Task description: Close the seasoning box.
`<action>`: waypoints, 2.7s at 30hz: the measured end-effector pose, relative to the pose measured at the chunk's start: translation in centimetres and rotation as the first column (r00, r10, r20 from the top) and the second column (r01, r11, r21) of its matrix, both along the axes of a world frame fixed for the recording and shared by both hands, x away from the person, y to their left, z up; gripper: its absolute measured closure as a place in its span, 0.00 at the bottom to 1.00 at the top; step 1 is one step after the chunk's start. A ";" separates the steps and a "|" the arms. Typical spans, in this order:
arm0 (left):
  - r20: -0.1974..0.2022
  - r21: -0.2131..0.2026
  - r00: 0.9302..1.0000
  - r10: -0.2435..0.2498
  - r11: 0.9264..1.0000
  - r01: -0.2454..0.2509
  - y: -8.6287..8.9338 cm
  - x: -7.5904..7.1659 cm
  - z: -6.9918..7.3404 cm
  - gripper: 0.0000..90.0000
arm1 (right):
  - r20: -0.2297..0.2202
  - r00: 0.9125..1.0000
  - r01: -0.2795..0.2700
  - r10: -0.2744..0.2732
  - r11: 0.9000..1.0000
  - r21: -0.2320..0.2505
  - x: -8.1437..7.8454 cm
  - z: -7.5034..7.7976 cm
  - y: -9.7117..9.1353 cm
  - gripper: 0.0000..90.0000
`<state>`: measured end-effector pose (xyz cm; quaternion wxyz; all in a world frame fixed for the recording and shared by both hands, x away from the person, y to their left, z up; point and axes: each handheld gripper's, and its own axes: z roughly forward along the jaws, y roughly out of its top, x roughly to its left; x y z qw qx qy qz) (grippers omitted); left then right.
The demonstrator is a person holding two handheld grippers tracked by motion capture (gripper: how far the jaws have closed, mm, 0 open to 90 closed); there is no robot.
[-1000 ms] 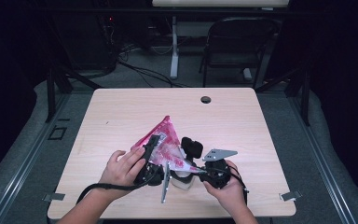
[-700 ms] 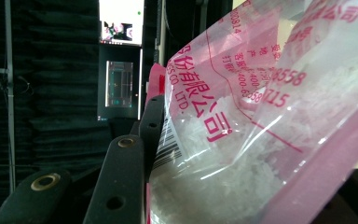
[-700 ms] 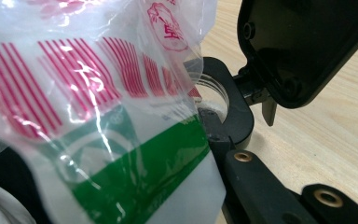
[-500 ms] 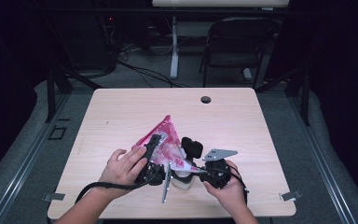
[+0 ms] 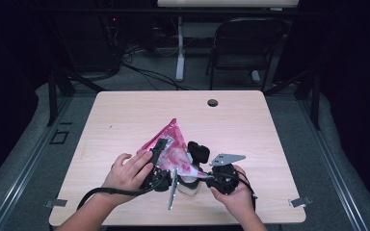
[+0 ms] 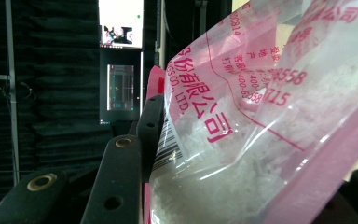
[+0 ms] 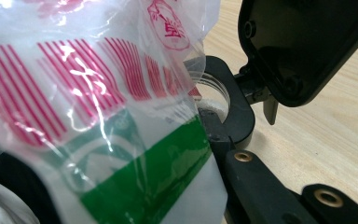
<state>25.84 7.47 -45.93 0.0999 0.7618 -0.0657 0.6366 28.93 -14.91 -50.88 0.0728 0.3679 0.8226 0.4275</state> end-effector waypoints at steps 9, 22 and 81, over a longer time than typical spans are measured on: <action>0.004 0.002 1.000 -0.001 1.000 0.001 0.0 0.0 0.0 0.71 | 0.000 1.000 0.002 -0.002 1.000 0.002 0.0 0.0 0.0 1.00; 0.012 0.004 1.000 -0.001 1.000 0.001 0.0 0.0 0.0 0.71 | 0.000 1.000 0.004 -0.004 1.000 0.003 0.0 0.0 0.0 1.00; 0.016 0.015 1.000 -0.009 1.000 0.009 -0.3 -0.2 0.3 0.71 | -0.005 1.000 0.005 -0.005 1.000 0.005 0.1 0.0 0.0 1.00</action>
